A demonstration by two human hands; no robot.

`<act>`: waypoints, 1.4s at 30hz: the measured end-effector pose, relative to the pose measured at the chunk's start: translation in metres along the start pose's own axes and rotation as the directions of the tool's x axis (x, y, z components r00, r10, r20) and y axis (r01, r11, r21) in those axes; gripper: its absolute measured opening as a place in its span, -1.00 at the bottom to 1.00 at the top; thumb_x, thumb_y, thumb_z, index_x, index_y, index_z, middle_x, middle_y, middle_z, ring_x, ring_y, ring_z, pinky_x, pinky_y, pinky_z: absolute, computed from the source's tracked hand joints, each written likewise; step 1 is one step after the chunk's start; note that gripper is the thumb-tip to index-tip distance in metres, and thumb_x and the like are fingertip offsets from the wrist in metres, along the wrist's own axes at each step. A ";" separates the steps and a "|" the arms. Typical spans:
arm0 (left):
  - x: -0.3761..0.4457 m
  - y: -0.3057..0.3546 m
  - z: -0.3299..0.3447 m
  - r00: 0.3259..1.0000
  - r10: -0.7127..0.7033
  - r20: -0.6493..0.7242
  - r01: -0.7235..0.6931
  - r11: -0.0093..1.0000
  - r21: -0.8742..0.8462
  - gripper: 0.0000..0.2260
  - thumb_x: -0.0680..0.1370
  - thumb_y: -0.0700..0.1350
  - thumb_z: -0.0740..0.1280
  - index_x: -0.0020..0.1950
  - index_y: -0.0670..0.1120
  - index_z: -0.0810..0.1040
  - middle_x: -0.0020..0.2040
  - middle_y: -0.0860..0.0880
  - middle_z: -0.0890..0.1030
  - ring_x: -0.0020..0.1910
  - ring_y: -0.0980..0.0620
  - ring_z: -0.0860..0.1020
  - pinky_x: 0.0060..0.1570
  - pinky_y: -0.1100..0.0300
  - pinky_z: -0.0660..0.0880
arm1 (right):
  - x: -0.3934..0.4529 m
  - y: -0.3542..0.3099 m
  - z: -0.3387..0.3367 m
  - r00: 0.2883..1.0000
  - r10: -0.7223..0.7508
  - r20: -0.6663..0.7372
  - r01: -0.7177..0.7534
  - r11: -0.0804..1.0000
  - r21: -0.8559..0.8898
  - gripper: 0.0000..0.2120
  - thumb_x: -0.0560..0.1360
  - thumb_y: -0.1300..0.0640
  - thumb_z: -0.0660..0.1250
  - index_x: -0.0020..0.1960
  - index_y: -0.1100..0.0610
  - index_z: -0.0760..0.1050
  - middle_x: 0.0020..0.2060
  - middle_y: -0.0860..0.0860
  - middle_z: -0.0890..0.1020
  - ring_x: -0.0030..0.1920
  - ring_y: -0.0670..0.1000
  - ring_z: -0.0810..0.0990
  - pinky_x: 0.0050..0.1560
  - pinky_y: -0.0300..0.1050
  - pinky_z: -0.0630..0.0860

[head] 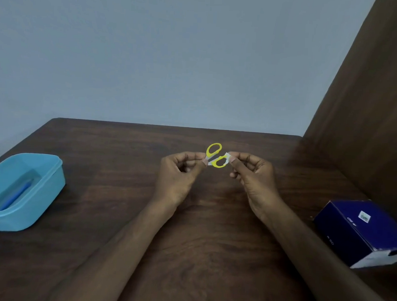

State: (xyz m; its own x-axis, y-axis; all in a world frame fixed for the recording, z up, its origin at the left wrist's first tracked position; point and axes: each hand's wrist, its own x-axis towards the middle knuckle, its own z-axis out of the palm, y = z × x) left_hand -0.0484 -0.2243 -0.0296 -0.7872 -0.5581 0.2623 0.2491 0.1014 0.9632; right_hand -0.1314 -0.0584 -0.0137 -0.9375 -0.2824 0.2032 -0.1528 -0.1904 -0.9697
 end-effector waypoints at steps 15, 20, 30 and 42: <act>-0.003 0.001 -0.001 0.988 0.009 0.155 -0.005 1.000 -0.024 -0.87 0.56 -0.14 0.57 -0.05 -0.22 0.76 -0.14 -0.11 0.79 -0.11 -0.03 0.66 0.00 0.08 0.53 | -0.016 0.009 0.022 0.988 0.122 0.095 -0.125 0.992 0.024 -0.90 0.62 0.26 0.44 -0.07 0.19 0.69 -0.27 0.04 0.71 -0.32 -0.08 0.52 -0.22 -0.20 0.57; -0.002 0.001 -0.002 0.985 0.002 0.173 0.002 1.000 -0.019 -0.88 0.55 -0.07 0.59 -0.12 -0.10 0.78 -0.15 -0.11 0.79 -0.12 -0.02 0.64 -0.02 0.08 0.49 | -0.011 0.003 0.011 0.998 0.024 0.050 -0.020 0.997 -0.079 -0.92 0.60 0.24 0.48 -0.08 0.16 0.70 -0.24 0.05 0.76 -0.31 -0.11 0.56 -0.21 -0.24 0.56; 0.000 -0.002 -0.001 0.987 -0.006 0.162 0.009 1.000 -0.021 -0.85 0.54 -0.06 0.60 -0.14 -0.12 0.76 -0.19 -0.19 0.74 -0.16 -0.01 0.53 -0.07 0.08 0.42 | -0.008 0.003 0.010 0.997 -0.072 -0.030 0.069 0.993 -0.095 -0.92 0.57 0.28 0.48 -0.09 0.17 0.71 -0.23 0.06 0.75 -0.27 -0.14 0.60 -0.17 -0.22 0.55; 0.000 -0.005 0.000 0.985 0.063 0.162 -0.075 0.995 0.070 -0.87 0.54 -0.03 0.60 -0.09 -0.08 0.79 -0.30 0.01 0.73 -0.27 0.08 0.47 -0.24 0.21 0.36 | -0.015 0.004 0.009 0.863 -0.500 0.072 0.447 0.689 -0.570 -0.86 0.43 0.14 0.58 -0.24 0.04 0.65 -0.34 -0.13 0.67 -0.29 -0.14 0.56 -0.20 -0.20 0.50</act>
State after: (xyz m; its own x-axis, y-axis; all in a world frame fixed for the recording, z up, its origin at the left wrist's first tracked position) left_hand -0.0500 -0.2249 -0.0341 -0.8509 -0.4099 0.3287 0.2673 0.2010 0.9424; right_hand -0.1146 -0.0636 -0.0193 -0.7100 -0.2165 0.6701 -0.7028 0.2783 -0.6547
